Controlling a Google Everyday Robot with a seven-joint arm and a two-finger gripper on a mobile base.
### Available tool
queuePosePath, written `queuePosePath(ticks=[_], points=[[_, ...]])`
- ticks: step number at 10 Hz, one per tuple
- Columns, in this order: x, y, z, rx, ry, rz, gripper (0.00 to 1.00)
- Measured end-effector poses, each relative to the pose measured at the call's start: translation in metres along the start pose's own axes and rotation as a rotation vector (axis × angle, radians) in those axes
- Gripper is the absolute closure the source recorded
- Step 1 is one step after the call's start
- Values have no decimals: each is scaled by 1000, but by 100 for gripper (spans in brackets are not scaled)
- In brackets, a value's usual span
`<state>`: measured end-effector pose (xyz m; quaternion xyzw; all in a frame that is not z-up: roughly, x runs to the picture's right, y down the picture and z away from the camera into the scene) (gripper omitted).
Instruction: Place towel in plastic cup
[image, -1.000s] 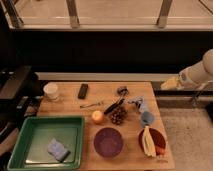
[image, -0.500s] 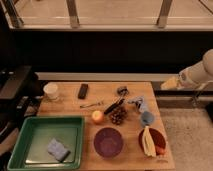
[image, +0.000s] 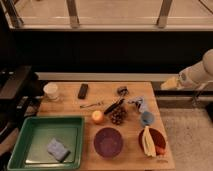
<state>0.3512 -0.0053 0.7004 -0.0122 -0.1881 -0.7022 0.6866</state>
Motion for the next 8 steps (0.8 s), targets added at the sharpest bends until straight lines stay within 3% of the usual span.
queuePosePath(ticks=[2,4,8], points=[[2,0,-1,-3,2,-17,38],[6,-16,10,28,-19,-76,38],[-5,-58,69,57,-92,-148,38]])
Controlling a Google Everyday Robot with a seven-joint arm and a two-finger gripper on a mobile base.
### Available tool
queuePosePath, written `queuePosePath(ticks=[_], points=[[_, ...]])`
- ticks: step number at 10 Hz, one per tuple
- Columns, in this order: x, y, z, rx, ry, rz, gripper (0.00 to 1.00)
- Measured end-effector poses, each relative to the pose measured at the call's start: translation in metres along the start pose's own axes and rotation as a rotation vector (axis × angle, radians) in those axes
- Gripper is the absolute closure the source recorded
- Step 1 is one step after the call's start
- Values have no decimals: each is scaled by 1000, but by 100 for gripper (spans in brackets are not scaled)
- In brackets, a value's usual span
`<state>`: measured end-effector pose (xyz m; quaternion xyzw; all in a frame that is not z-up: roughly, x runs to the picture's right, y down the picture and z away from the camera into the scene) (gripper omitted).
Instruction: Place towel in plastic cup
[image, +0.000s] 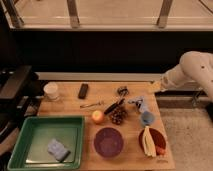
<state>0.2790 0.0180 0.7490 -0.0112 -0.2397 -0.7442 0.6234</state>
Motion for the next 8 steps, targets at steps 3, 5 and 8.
queuePosePath(ticks=[3,5,8], points=[[-7,-19,41,-10,12,3,38],[-6,-20,49,-33,63,40,38],[5,-20,69,-76,94,51,38]])
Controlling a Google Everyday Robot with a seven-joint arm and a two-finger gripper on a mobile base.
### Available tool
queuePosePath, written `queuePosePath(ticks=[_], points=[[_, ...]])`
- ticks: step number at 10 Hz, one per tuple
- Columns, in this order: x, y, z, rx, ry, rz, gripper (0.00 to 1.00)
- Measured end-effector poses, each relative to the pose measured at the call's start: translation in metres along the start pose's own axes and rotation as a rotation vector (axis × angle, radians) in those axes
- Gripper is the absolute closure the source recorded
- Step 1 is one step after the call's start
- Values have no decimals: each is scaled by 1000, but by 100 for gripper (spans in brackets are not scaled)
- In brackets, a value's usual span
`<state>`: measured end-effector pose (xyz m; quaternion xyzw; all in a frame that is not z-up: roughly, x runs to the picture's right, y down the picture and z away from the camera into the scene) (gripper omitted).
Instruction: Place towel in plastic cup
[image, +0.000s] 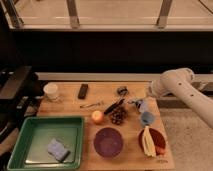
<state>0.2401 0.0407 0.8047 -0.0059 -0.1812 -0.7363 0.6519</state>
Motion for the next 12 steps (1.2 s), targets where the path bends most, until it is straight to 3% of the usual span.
queuePosePath(ticks=[4,8,9,12], points=[[4,6,34,-55,-18,-2,38],[-12,13,63,-77,-107,4,39],[-16,14,66,-81,-121,7,43],[-14,15,60,-92,-113,3,71]])
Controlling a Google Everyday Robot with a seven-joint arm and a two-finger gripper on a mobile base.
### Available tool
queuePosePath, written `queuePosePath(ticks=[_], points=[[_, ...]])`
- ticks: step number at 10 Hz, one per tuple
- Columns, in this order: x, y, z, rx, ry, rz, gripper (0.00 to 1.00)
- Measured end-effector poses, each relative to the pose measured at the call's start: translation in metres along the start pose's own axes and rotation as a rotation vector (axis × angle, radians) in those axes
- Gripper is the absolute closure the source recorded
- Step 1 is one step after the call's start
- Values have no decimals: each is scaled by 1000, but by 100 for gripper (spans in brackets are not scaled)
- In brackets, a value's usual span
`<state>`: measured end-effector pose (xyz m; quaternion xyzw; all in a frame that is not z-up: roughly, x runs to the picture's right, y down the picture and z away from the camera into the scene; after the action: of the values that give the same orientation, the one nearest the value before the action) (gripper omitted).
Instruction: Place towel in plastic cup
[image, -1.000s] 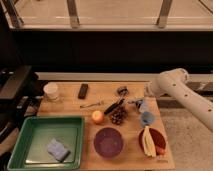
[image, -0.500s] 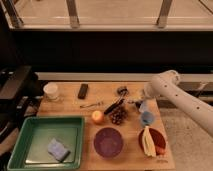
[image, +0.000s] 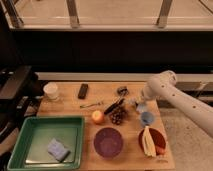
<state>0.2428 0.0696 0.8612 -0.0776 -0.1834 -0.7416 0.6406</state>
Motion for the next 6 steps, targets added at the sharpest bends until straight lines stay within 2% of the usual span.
queuePosePath(ticks=[1,3,4,6], points=[[3,2,-6,-2,14,1,84],[6,4,-14,5,33,6,99],[6,5,-19,18,42,6,100],[9,11,-52,75,72,-14,100]])
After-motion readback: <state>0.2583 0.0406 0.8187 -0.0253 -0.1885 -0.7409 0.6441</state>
